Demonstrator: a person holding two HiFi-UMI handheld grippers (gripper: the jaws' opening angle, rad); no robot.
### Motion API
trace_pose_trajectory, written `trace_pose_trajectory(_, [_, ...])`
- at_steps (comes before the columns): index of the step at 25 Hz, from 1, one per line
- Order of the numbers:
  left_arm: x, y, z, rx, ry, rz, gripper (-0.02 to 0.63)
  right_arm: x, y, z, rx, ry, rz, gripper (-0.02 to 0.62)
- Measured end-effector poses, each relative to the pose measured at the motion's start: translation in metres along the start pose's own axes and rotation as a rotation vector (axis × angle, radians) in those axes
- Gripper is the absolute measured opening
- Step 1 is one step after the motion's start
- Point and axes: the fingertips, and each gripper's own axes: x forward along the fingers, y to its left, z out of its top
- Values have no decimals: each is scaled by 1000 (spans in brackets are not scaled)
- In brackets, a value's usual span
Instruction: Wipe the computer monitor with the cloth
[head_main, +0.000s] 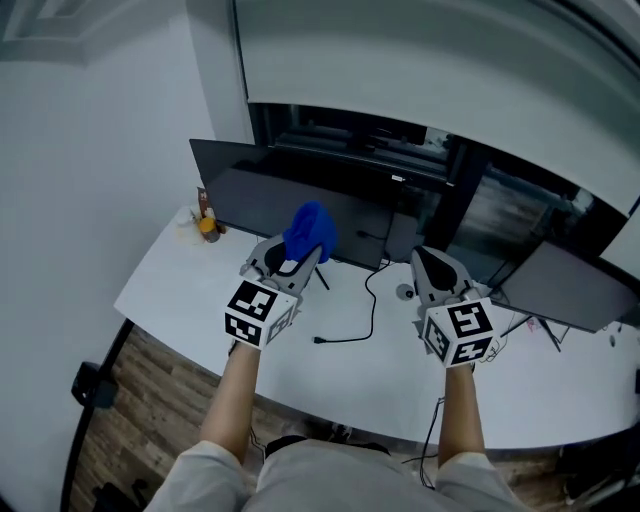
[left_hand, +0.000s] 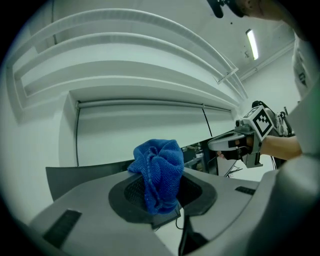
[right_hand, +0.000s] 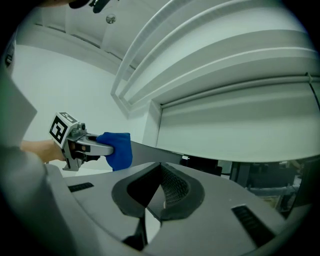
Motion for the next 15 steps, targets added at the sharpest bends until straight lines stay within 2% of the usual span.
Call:
trace_pose_trajectory(6, [88,6,42,39,-87,-118,118,17,-36,0,-12,-1,-77,14])
trace_pose_trajectory(10, [145,12,63,-25,-124,-201,118,26,-52,-6,-11,40,-129,13])
trace_pose_trajectory(12, [172,11,68,-60,-119,-247,118,28,-57,-10,-14,69,-164,14])
trace_pose_trajectory(15, [210,9,62,-25,-54,-280,121,29,-62,-12,-23,88,-231,14])
